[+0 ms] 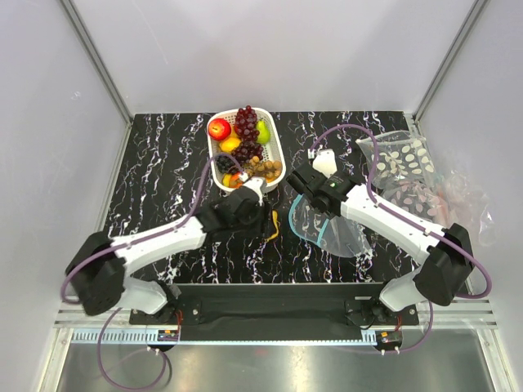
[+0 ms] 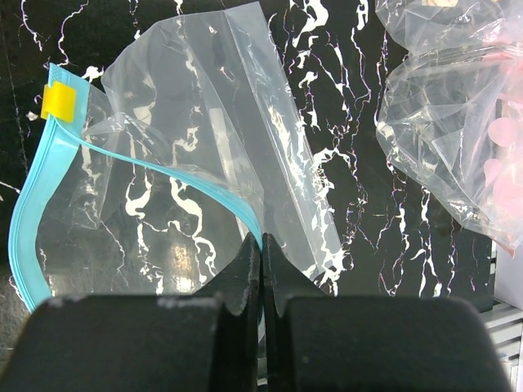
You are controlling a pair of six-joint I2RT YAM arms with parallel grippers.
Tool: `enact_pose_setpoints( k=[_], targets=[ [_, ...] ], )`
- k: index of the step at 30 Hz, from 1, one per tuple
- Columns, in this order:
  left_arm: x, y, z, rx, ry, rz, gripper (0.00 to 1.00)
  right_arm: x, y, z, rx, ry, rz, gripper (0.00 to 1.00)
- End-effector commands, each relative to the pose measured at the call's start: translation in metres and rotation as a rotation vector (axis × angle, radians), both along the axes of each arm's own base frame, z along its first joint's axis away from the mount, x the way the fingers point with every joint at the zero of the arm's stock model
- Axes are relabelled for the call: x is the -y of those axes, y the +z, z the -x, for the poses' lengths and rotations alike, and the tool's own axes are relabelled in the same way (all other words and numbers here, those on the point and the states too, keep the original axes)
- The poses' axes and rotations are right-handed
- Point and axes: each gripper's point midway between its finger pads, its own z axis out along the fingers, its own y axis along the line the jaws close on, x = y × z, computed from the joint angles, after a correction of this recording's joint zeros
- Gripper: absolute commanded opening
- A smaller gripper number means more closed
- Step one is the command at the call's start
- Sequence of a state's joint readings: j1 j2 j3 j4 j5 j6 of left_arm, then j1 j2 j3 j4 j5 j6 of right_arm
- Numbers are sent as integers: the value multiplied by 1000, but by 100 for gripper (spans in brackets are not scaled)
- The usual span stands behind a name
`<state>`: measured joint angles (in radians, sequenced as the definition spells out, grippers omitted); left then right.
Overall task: Place the food in the zip-top bag and seal the zipper
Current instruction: Pick up the fake fruit from the center of the board, then place the fake fruit in the zipper food storage bag.
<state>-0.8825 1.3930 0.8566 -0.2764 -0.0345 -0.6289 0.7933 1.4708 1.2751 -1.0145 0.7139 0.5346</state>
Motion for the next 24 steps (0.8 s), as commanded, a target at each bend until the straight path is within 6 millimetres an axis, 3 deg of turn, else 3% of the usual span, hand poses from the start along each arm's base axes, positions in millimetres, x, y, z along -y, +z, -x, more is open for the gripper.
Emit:
enact_pose_setpoints(
  k=[1, 7, 10, 19, 24],
  targets=[
    [1, 54, -1, 101, 7, 115, 43, -6, 10, -1, 34, 13, -37, 0],
    [15, 112, -1, 193, -10, 310, 43, -9, 11, -1, 31, 25, -46, 0],
    [32, 126, -3, 187, -43, 371, 43, -12, 13, -1, 33, 33, -66, 0],
    [83, 127, -23, 170, -99, 400, 42, -21, 24, 0, 45, 59, -140, 0],
    [111, 113, -15, 122, -144, 408, 41, -21, 30, 0, 56, 56, -150, 0]
  ],
)
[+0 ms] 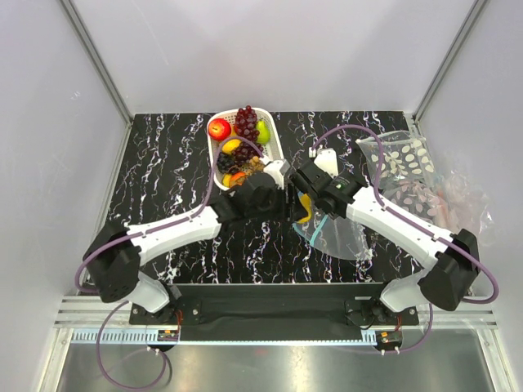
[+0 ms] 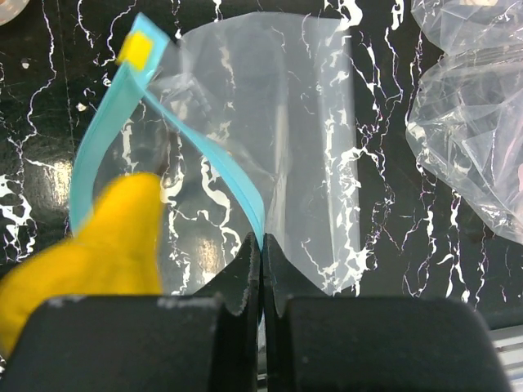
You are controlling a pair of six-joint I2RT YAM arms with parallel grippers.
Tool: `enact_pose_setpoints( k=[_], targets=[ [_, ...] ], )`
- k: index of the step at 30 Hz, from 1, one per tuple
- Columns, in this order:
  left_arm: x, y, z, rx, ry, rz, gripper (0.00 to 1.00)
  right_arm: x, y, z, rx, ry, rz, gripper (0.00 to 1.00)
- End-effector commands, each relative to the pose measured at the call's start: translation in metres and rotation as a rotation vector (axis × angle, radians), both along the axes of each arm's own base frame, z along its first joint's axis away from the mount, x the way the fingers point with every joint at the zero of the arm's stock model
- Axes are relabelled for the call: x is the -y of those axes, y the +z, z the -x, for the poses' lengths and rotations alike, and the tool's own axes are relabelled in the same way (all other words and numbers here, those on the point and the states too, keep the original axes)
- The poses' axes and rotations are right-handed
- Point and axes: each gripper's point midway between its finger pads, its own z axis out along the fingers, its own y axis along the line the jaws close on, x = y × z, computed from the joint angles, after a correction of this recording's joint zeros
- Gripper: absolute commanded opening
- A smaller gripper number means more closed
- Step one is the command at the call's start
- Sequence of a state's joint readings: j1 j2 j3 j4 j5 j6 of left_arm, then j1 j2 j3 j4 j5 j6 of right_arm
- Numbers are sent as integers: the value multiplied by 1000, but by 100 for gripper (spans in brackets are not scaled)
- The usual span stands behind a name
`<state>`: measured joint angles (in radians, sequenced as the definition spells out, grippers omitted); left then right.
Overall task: Place the food in the zip-top bag and seal the zipper
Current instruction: Place the fake fruit in the zipper food storage bag.
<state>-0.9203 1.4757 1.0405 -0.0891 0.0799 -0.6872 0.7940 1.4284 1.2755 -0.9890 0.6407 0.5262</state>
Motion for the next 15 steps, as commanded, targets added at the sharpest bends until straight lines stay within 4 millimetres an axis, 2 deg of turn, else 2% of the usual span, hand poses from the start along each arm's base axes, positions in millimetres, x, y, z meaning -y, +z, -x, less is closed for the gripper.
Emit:
enact_pose_setpoints(
  k=[1, 5, 10, 11, 12, 15],
  targets=[
    [33, 33, 4, 48, -57, 120, 41, -9, 23, -4, 58, 19, -61, 0],
    [51, 25, 14, 42, -86, 103, 43, -10, 26, -4, 66, 19, -77, 0],
    [64, 28, 23, 71, -102, 85, 46, -10, 28, -4, 76, 11, -86, 0],
    [66, 25, 25, 68, -107, 78, 53, -10, 28, -4, 76, 11, -86, 0],
    [67, 24, 25, 66, -108, 79, 66, -10, 29, -4, 80, 12, -95, 0],
    [64, 15, 25, 54, -106, 44, 85, -8, 31, -2, 89, 8, -105, 0]
  ],
)
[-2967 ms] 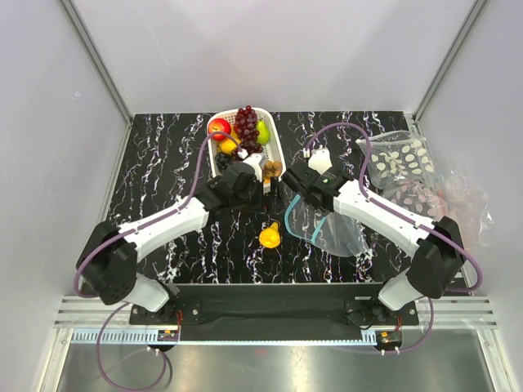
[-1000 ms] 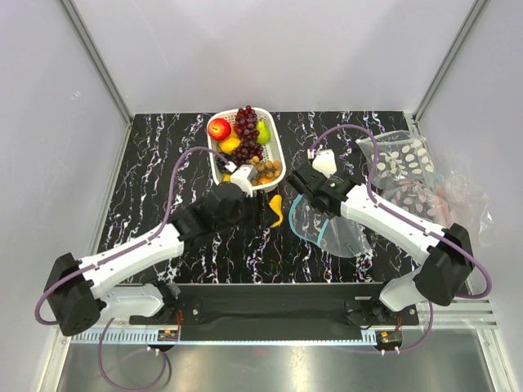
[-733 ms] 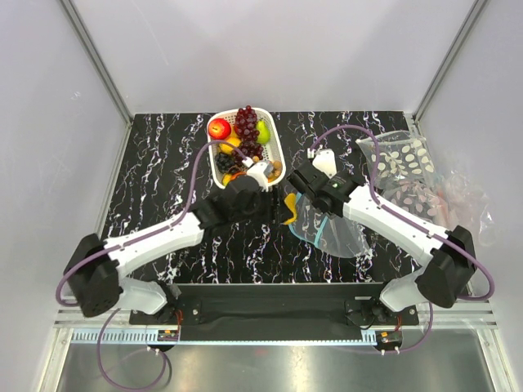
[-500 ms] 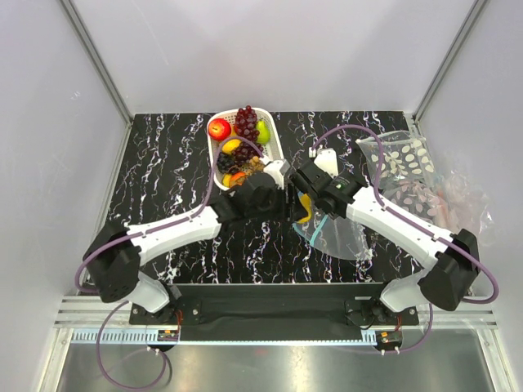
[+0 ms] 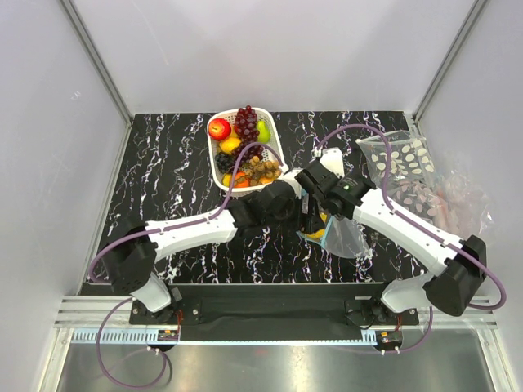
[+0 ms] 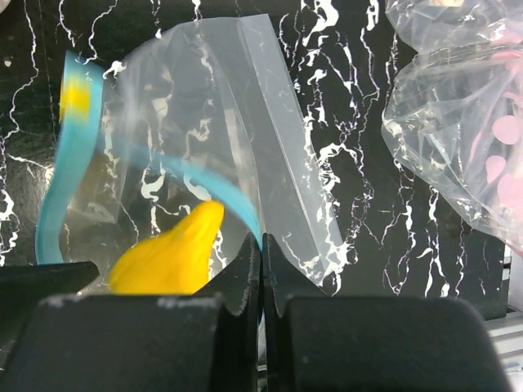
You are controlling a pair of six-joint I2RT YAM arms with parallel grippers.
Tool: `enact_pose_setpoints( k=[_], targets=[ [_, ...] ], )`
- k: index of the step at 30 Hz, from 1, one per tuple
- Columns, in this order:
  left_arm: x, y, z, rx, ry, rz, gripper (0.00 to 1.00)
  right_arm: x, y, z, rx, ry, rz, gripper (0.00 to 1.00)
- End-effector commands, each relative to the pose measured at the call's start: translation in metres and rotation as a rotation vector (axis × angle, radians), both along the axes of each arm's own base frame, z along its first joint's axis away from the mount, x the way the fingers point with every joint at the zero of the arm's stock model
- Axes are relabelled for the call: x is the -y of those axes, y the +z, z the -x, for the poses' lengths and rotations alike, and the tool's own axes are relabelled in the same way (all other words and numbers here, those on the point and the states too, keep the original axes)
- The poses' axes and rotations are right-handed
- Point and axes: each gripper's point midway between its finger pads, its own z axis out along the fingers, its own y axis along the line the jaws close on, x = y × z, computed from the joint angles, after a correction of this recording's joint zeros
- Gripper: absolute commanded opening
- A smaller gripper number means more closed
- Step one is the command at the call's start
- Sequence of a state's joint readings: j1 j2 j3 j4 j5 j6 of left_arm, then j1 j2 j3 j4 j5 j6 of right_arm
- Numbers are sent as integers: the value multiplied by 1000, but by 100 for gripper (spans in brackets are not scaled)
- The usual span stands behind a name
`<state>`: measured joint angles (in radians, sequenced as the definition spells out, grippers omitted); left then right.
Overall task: Place the food in the zip-top bag and seal the zipper
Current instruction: Place the fake fruit in the zipper food storage bag.
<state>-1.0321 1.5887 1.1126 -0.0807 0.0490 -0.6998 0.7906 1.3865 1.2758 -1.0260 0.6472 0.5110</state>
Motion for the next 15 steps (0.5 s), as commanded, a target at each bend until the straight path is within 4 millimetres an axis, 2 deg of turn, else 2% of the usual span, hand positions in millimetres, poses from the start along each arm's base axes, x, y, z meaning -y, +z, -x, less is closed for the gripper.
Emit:
enact_pose_setpoints(
  k=[1, 4, 6, 11, 14, 15],
  targets=[
    [21, 29, -3, 70, -22, 69, 87, -18, 22, -8, 84, 3, -117, 0],
    [10, 39, -3, 100, -2, 65, 96, -14, 24, -6, 94, -13, -124, 0],
    [-1, 49, -6, 135, 24, 48, 99, -11, 24, -4, 96, -21, -122, 0],
    [-29, 76, -7, 195, 68, 19, 99, -8, 22, 0, 101, -32, -136, 0],
    [-56, 81, -13, 220, 119, -34, 99, -7, 24, 1, 109, -33, -143, 0],
    [-66, 75, -15, 216, 127, -70, 99, -6, 26, 1, 113, -35, -146, 0]
  ],
)
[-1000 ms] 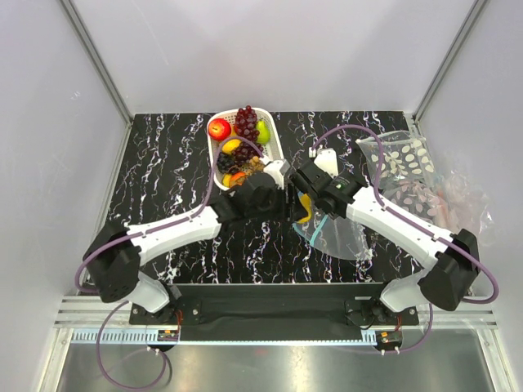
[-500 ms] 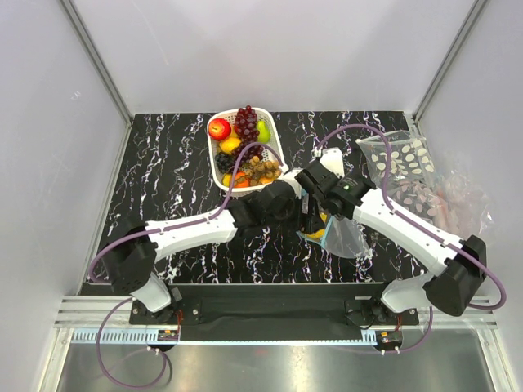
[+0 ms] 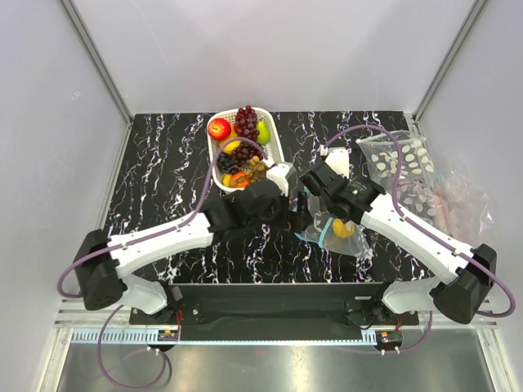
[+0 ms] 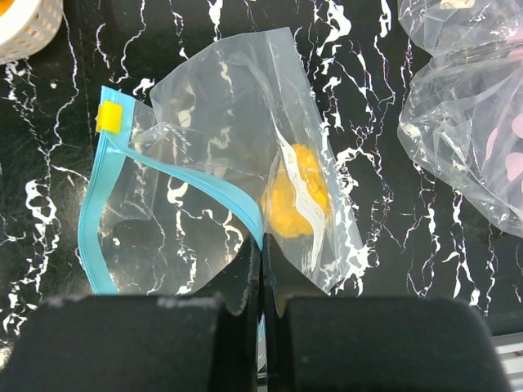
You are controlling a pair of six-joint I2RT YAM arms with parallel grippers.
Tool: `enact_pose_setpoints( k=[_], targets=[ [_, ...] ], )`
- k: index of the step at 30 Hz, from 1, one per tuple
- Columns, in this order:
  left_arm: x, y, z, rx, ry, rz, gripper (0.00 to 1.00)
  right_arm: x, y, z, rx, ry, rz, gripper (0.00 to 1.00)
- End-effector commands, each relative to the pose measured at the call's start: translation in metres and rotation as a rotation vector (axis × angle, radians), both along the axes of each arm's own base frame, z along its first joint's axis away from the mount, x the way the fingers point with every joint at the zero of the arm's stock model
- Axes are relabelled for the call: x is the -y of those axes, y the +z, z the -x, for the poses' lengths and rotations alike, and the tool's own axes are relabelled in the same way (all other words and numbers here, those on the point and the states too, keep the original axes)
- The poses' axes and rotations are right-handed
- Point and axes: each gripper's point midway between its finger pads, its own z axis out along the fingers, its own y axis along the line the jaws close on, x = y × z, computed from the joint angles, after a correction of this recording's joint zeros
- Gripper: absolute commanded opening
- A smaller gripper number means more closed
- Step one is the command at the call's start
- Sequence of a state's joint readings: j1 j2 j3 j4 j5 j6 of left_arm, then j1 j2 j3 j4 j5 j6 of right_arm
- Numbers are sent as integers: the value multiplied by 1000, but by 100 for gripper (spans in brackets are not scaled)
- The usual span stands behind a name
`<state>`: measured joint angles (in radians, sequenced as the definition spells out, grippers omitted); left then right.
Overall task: Place the food in the zip-top bag and seal the zipper
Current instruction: Place the fake fruit in the zipper food storage bag.
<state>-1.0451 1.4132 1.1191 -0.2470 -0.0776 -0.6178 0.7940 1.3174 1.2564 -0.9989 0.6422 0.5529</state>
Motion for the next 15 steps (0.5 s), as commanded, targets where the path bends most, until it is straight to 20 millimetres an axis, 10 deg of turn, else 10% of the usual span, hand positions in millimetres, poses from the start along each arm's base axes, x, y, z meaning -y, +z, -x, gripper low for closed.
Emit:
enact_pose_setpoints(
  k=[1, 15],
  targets=[
    [-40, 37, -30, 99, 114, -9, 99, -5, 13, -2, 57, -12, -61, 0],
    [-160, 20, -137, 108, 461, -175, 99, -10, 16, -5, 78, 10, -85, 0]
  ],
)
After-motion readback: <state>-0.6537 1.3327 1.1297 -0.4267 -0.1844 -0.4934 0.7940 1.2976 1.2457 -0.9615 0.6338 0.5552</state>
